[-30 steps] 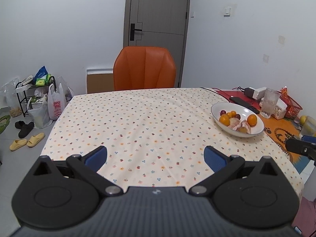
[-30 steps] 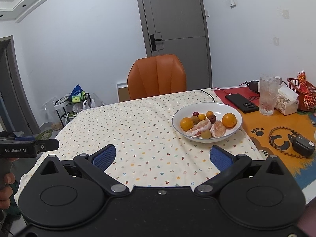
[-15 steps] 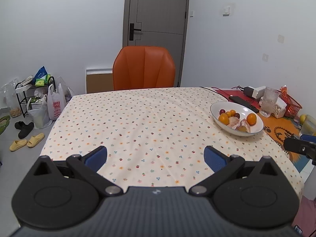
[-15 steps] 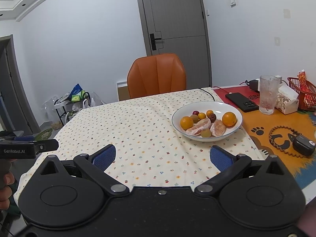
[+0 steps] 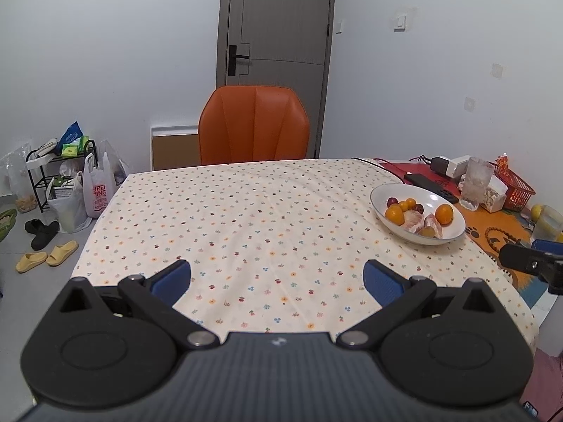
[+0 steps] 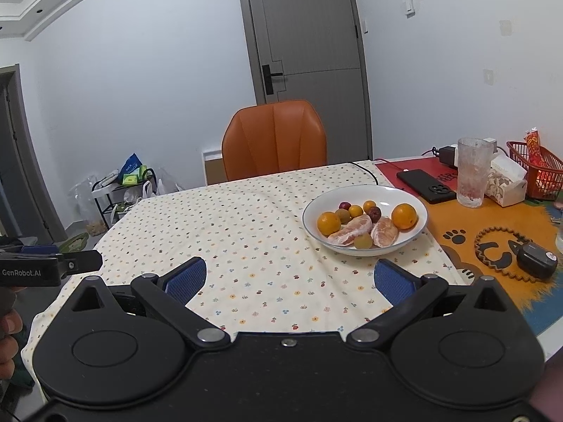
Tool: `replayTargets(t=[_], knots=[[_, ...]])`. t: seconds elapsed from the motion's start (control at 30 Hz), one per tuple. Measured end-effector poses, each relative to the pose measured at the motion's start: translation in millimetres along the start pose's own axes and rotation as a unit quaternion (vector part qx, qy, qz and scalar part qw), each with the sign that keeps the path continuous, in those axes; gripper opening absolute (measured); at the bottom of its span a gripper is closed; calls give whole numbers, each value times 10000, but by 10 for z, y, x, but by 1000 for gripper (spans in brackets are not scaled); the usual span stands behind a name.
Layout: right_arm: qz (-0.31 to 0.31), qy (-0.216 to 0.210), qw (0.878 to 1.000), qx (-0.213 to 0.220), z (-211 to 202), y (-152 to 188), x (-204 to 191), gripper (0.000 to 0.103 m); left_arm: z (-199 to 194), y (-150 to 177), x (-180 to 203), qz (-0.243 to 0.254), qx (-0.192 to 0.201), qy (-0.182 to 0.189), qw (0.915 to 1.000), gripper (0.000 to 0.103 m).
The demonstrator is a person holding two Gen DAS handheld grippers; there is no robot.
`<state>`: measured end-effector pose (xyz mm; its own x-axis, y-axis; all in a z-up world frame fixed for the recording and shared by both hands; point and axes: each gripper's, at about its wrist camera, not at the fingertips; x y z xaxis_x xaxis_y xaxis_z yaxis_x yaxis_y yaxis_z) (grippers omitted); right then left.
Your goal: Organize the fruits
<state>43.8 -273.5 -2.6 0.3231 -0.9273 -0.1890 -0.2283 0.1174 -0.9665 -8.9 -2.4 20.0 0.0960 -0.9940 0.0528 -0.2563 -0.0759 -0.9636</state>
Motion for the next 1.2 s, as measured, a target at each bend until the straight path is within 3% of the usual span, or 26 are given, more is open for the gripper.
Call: replayTargets(t=[1.2], knots=[[-54, 16, 10000, 48, -9, 23, -22, 103, 22, -21, 66, 20, 148, 117, 9998, 103]])
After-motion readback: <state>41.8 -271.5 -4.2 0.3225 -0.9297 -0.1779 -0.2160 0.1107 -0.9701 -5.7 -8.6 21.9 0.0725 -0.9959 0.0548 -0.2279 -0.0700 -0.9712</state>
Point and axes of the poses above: each gripper's, at about its wrist camera, not at the fingertips, and z roughly the way its jaws point, x to its right, y to its underside, and after that the axes turned 15 degrees about x, right-handed
